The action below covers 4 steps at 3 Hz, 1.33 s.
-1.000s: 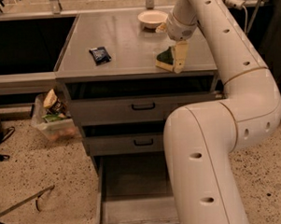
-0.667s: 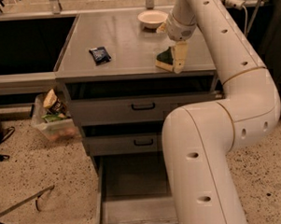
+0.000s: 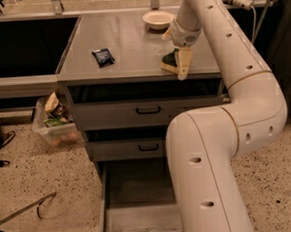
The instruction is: Place sponge into bottom drawer
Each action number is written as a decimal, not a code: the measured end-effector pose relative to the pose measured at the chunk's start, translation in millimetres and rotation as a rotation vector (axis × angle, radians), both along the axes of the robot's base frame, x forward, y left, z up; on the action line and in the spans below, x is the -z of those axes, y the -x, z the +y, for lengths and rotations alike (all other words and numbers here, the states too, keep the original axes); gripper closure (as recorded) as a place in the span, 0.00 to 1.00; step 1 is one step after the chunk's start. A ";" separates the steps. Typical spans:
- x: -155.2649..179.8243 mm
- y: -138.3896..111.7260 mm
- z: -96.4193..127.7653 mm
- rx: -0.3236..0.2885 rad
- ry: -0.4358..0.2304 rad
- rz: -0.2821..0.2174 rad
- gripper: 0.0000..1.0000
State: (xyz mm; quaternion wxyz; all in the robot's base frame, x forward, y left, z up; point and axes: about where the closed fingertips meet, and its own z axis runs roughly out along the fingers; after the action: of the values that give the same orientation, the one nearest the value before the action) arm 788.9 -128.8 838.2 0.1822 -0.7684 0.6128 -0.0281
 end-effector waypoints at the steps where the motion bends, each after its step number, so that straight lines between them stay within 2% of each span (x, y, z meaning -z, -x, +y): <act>1: 9.4 2.8 1.0 0.012 -0.012 0.031 0.00; 2: 15.1 5.6 2.6 0.018 -0.026 0.053 0.18; 3: 15.3 5.6 2.8 0.018 -0.026 0.054 0.42; 4: 8.0 -3.3 7.2 0.024 -0.026 0.014 0.65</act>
Offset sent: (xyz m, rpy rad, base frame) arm 0.0320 -0.0262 0.0190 0.0104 0.1878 -0.0069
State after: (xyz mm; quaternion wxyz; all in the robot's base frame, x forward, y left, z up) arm 792.2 -121.6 830.2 0.1873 -0.7589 0.6235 -0.0170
